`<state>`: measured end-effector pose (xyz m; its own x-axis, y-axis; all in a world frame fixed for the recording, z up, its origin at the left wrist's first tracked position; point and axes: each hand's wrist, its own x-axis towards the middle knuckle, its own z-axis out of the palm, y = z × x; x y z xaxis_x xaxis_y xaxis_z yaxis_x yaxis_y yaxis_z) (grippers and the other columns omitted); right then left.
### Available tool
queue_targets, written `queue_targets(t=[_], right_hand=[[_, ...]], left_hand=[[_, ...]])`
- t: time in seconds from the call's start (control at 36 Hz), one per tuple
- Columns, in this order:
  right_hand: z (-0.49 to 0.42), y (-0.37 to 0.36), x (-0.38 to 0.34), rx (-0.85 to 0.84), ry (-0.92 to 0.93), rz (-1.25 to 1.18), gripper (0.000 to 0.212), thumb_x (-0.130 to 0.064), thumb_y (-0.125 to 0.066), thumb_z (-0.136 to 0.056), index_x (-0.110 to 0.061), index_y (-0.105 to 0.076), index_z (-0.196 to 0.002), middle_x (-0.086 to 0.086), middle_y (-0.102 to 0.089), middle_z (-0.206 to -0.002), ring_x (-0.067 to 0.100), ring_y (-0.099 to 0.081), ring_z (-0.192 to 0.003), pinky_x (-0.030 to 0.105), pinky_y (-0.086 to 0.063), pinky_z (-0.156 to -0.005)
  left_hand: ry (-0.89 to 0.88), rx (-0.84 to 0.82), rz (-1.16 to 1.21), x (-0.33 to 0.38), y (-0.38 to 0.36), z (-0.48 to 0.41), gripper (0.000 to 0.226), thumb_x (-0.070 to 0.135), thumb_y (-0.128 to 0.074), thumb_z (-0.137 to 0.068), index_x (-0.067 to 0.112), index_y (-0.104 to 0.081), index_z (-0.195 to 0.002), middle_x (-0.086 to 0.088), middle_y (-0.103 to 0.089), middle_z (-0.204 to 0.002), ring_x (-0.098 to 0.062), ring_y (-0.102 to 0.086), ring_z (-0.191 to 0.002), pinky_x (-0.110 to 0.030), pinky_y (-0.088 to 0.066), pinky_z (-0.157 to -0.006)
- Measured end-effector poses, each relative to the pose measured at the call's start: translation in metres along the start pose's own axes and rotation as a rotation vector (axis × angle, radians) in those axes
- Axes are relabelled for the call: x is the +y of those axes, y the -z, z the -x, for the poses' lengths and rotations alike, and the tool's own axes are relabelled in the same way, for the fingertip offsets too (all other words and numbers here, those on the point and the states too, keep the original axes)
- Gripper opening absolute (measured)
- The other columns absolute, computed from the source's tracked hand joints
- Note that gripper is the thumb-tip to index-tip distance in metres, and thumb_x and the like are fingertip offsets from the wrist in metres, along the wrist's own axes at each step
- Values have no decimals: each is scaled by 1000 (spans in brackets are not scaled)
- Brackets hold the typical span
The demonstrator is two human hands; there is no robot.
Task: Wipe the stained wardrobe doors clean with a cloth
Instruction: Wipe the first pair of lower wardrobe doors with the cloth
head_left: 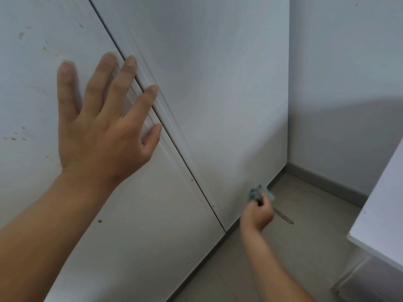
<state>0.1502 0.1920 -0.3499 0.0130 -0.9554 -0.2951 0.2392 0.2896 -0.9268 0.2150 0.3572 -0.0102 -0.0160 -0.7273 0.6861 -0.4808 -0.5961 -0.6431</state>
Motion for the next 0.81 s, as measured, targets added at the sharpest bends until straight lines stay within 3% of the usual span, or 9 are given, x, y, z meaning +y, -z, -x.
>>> queue_targets(t=[0.11,0.17,0.28,0.42,0.5,0.61,0.69,0.81], right_hand=[[-79,-33,-49,-36,149,7,43,10,-49,-86,-2,-68,-123,19,-62,-129,32,-58,-123,35,-41,-113],[-100,-44,-65,-116,181,90,47,9,-47,-88,-5,-67,-128,17,-59,-134,28,-54,-128,20,-34,-111],[-90,-48,-70,-200,185,110,53,13,-43,-89,-5,-62,-134,15,-54,-139,25,-50,-131,-9,-18,-94],[-48,-37,-42,-229,143,112,57,17,-41,-87,-9,-64,-133,5,-54,-127,13,-50,-118,-7,-26,-92],[-37,-30,-35,-246,121,124,61,18,-40,-84,-11,-65,-131,-2,-52,-121,14,-52,-119,6,-31,-101],[9,-24,-22,-242,123,168,60,22,-43,-82,-8,-66,-129,4,-52,-118,21,-54,-115,10,-31,-101],[56,-14,-2,-314,147,173,67,22,-44,-78,-14,-67,-129,7,-51,-125,18,-51,-115,22,-35,-109],[90,4,26,-384,114,217,69,24,-48,-77,-19,-67,-127,0,-52,-119,16,-53,-111,11,-36,-104]], left_hand=[[4,-8,0,0,-1,0,50,47,-53,-103,17,-61,-142,-15,-41,-163,-36,-31,-155,-69,-14,-122],[4,-7,7,0,0,0,49,47,-53,-103,17,-61,-142,-14,-41,-163,-35,-30,-155,-69,-14,-123],[6,-18,16,0,1,0,50,47,-53,-103,17,-60,-142,-15,-40,-163,-36,-29,-155,-71,-16,-121],[9,-23,13,0,1,0,51,48,-52,-103,18,-59,-143,-13,-38,-165,-35,-27,-156,-67,-12,-123],[11,-32,11,0,0,0,51,48,-52,-103,18,-59,-143,-13,-38,-165,-35,-27,-156,-70,-15,-122],[11,-40,12,1,0,1,51,48,-51,-103,17,-59,-143,-14,-38,-164,-36,-28,-155,-73,-20,-119],[17,-28,-2,1,0,1,50,47,-52,-103,17,-60,-142,-15,-39,-164,-36,-29,-155,-72,-18,-121],[3,-33,4,0,0,0,50,47,-53,-102,17,-60,-141,-15,-40,-163,-37,-30,-154,-73,-21,-119]])
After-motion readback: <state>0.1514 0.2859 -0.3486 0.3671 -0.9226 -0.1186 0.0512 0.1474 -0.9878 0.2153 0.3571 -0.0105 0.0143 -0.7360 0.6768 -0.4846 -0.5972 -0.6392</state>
